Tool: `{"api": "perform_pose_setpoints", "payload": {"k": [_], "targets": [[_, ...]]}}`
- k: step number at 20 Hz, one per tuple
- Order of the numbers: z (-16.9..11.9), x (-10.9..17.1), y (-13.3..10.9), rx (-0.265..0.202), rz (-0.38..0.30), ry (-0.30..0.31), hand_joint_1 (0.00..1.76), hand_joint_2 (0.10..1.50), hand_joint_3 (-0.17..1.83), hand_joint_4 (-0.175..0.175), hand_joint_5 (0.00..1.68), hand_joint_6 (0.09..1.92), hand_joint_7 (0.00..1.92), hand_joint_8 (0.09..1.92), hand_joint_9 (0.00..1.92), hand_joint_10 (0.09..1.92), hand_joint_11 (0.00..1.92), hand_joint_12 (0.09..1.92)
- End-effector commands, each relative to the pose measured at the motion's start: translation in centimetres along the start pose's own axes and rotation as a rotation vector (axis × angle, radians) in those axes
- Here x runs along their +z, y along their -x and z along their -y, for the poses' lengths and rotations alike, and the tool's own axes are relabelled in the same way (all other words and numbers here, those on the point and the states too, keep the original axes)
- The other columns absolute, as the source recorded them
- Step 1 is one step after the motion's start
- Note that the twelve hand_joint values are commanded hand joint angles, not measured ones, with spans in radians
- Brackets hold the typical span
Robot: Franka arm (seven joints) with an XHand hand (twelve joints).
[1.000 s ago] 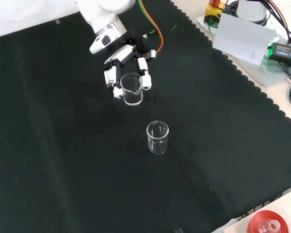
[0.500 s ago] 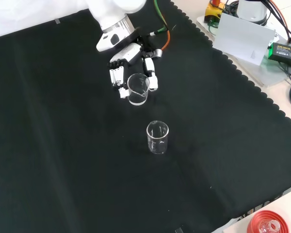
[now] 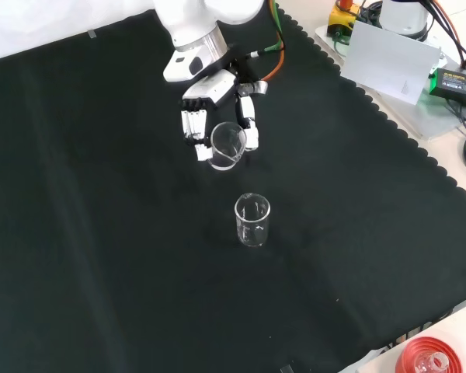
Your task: Pour the water from the handheld beaker into the one on the table.
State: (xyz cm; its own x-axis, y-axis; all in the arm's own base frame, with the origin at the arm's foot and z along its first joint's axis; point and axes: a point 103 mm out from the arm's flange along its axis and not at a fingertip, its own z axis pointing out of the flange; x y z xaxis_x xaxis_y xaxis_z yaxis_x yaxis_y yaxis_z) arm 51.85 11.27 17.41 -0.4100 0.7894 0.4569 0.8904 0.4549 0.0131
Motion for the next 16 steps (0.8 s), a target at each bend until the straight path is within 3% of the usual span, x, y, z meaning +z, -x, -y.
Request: {"api": "perform_pose_setpoints", "payload": {"k": [1, 6, 11, 14, 16], "targets": [[-0.4, 0.4, -1.0, 0.008, 0.076, -0.020, 1.32, 1.02, -0.17, -0.175, 1.50, 0.09, 1.56, 0.09, 1.62, 0.13, 1.04, 0.97], [-0.7, 0.6, -1.4, 0.029, 0.121, -0.030, 1.42, 1.01, -0.17, -0.175, 1.49, 0.09, 1.57, 0.09, 1.43, 0.25, 1.04, 0.96], [-1.1, 0.9, -2.1, 0.041, 0.177, -0.050, 1.42, 1.01, -0.17, -0.175, 1.49, 0.09, 1.58, 0.09, 1.42, 0.27, 1.04, 0.96], [0.9, -1.4, -0.3, 0.053, 0.181, -0.063, 1.42, 1.01, -0.17, -0.175, 1.49, 0.09, 1.57, 0.09, 1.42, 0.27, 1.05, 0.96], [0.0, -0.7, -1.1, 0.067, 0.229, -0.093, 1.42, 1.01, -0.17, -0.175, 1.49, 0.09, 1.58, 0.09, 1.41, 0.27, 1.05, 0.96]]}}
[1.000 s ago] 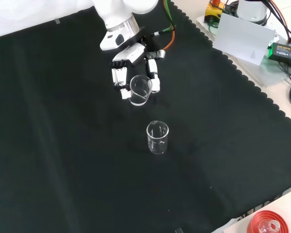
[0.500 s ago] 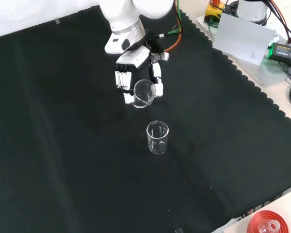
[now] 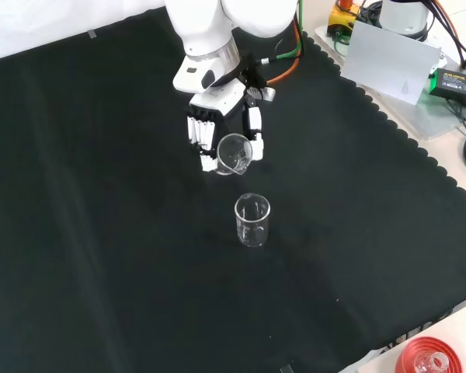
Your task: Pour the water from the handheld beaker into the one on the table.
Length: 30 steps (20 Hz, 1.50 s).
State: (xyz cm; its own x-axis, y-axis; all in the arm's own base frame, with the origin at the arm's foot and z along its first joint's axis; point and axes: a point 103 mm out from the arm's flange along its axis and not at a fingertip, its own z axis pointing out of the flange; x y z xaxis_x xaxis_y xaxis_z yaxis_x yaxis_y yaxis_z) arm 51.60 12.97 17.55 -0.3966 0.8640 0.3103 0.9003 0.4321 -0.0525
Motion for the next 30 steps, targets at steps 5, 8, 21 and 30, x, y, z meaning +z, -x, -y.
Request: {"api": "perform_pose_setpoints", "payload": {"k": [5, 8, 21, 30], "targets": [[-1.4, 0.3, -2.0, 0.043, 0.128, -0.074, 1.42, 1.01, -0.17, -0.175, 1.49, 0.09, 1.57, 0.09, 1.41, 0.27, 1.05, 0.96], [-1.5, 0.4, -2.3, 0.038, 0.139, -0.074, 1.42, 1.01, -0.17, -0.175, 1.49, 0.09, 1.57, 0.09, 1.41, 0.28, 1.05, 0.96], [-1.7, 0.3, -3.2, 0.044, 0.242, -0.099, 1.42, 1.01, -0.17, -0.175, 1.48, 0.09, 1.57, 0.09, 1.40, 0.30, 1.06, 0.95], [-1.8, 0.4, -3.4, 0.073, 0.270, -0.132, 1.42, 1.01, -0.17, -0.175, 1.48, 0.09, 1.57, 0.09, 1.40, 0.32, 1.06, 0.95]]}}
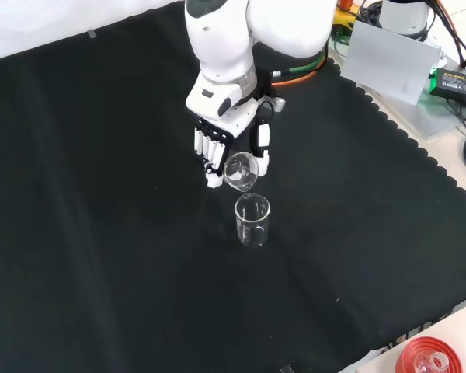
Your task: Pour the water from the handheld beaker into the one on the table.
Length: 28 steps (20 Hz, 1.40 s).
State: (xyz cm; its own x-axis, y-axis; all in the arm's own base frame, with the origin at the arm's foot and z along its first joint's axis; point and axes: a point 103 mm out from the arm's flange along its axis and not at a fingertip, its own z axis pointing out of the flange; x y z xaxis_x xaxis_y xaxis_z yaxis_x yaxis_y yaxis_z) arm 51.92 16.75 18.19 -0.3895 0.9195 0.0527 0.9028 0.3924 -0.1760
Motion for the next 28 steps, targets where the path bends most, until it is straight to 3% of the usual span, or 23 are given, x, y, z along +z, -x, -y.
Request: {"api": "perform_pose_setpoints", "payload": {"k": [1, 28], "targets": [[0.1, 0.0, -0.1, 0.017, 0.015, -0.023, 1.42, 1.01, -0.17, -0.175, 1.48, 0.09, 1.57, 0.09, 1.40, 0.32, 1.06, 0.95], [-0.4, -0.5, -1.8, -0.002, 0.244, -0.088, 1.42, 1.01, -0.17, -0.175, 1.48, 0.09, 1.57, 0.09, 1.40, 0.31, 1.08, 0.94]]}}
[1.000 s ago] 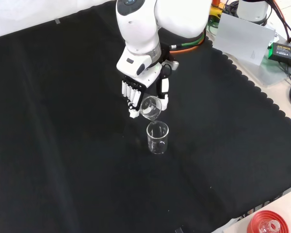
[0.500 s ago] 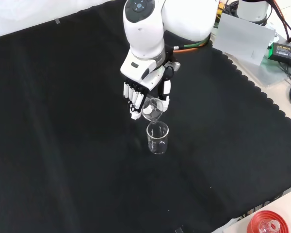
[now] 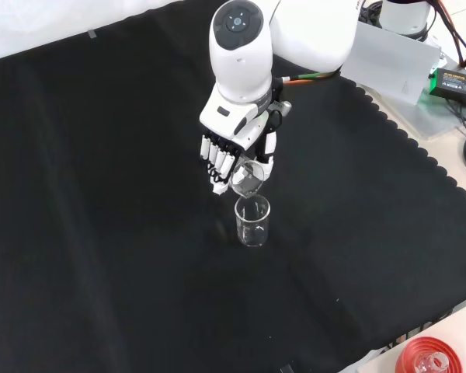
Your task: Pour the water from the handheld beaker into the one on the table.
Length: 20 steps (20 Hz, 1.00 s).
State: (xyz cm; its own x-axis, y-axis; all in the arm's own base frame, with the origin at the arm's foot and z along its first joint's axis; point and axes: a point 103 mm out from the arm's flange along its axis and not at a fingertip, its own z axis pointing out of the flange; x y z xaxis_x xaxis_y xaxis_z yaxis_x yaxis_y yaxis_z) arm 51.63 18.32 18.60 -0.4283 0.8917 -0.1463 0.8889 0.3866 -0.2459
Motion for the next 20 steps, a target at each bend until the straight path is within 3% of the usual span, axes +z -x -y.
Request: {"api": "perform_pose_setpoints", "payload": {"k": [1, 20], "targets": [[-0.20, -0.21, -0.23, 0.003, 0.047, -0.021, 1.42, 1.01, -0.17, -0.175, 1.48, 0.09, 1.57, 0.09, 1.40, 0.31, 1.08, 0.94], [-0.37, -0.73, -0.52, 0.036, 0.173, -0.075, 1.42, 1.01, -0.17, -0.175, 1.47, 0.09, 1.58, 0.09, 1.41, 0.29, 1.09, 0.92]]}}
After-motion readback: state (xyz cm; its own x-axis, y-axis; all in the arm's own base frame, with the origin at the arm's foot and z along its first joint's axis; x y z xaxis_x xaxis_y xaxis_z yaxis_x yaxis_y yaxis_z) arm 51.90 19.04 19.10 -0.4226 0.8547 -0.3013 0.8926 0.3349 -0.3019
